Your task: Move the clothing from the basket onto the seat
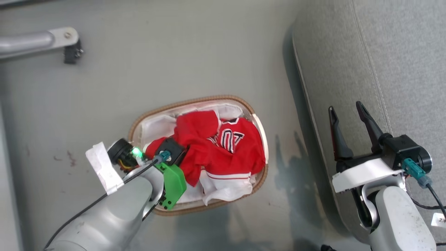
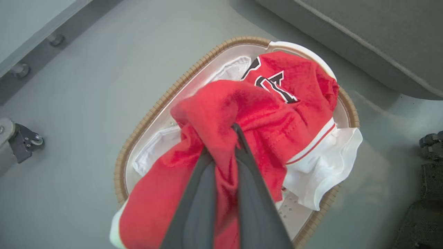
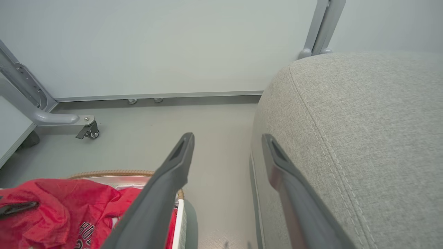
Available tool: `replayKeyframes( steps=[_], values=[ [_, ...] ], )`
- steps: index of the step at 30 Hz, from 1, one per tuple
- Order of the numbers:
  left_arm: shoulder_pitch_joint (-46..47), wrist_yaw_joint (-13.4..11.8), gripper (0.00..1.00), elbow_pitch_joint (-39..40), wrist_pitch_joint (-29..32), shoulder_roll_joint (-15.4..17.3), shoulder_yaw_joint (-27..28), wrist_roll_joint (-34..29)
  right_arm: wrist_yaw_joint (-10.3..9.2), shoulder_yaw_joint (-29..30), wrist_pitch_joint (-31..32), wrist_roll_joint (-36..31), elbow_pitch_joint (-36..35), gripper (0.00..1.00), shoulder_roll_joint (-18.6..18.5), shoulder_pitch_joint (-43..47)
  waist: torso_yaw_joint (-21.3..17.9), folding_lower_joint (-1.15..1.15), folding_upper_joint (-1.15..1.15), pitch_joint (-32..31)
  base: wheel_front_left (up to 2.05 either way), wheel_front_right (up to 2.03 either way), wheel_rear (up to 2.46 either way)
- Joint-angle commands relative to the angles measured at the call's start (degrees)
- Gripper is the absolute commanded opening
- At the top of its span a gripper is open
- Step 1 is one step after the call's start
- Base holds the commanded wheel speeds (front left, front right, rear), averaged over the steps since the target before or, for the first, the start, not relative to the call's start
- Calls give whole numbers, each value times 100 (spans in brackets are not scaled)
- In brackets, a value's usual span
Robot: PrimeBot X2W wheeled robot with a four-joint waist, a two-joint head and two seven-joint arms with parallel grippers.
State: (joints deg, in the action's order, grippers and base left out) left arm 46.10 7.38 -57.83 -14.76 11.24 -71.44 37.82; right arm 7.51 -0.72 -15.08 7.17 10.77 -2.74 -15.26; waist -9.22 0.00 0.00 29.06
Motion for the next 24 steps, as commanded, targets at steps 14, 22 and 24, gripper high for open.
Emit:
replayKeyframes(
  steps=[14,22,24],
  values=[
    [677,-149,0,1866,-48,859,533,-1280,-4,94,-14,-332,172,100,-26,724,594,0,0,-1894,0,0,0],
    [1268,-96,0,2515,-48,1154,949,-1592,-4,-118,-14,-279,222,100,-24,948,569,0,0,-2486,0,0,0],
    [1437,-91,0,2601,-48,1218,1028,-1679,-4,-195,-14,-294,217,100,-28,983,541,0,0,-2587,0,0,0]
  ],
)
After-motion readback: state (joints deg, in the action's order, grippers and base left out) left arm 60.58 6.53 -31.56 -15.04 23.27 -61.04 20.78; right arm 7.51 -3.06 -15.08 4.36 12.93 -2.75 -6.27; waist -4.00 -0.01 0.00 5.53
